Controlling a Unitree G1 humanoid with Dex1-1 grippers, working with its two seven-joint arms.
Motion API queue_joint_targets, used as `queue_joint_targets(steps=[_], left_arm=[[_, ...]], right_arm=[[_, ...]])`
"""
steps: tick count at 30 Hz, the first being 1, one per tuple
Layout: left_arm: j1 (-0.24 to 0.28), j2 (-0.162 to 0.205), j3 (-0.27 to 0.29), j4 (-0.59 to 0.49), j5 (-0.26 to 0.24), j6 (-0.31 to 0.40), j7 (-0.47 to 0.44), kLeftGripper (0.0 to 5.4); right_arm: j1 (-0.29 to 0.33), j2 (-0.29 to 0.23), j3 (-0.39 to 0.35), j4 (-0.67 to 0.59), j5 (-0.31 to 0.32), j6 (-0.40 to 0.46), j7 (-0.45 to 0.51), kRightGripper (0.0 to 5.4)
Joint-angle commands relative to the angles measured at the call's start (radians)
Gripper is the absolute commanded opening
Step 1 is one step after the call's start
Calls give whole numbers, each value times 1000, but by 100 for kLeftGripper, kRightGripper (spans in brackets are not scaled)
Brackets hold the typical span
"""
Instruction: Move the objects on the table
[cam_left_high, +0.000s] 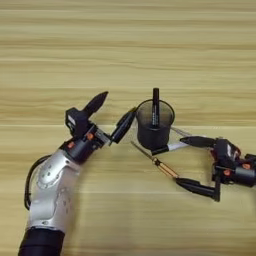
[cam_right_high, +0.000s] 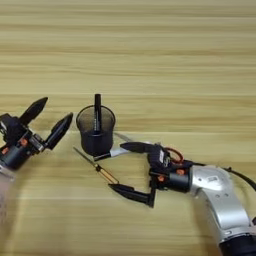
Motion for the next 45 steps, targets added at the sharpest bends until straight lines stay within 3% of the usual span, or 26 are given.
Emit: queue_joint_targets(steps=[1,4,7,13,15,19,26,32,38,45], left_arm=[[-39,-22,36,43,28,-41,62,537],[-59,-26,38,76,81,-70,110,537],[-86,-26,42,124,165,-107,191,537],[-155,-25,66,239,366,-225,425,537],[-176,-25,75,281,432,-233,524,537],[-200,-30,89,333,494,-275,646,537],[-222,-25,93,382,512,-391,714,537],[-233,-25,86,413,495,-434,710,537],[-241,-23,78,431,500,-458,713,540],[-248,-25,78,445,496,-479,717,540]], right_arm=[[13,-16,16,7,-27,-20,-7,540],[15,-19,24,11,-38,-28,-9,540],[17,-17,35,13,-49,-34,-17,540],[15,-12,48,19,-62,-40,-37,540],[13,-11,52,20,-65,-42,-43,540],[12,-9,59,18,-67,-44,-51,540],[2,1,83,20,-66,3,-65,540],[-25,-6,113,32,-101,84,-88,540],[-63,1,137,41,-118,143,-95,475],[-93,5,140,77,-135,154,-117,401]])
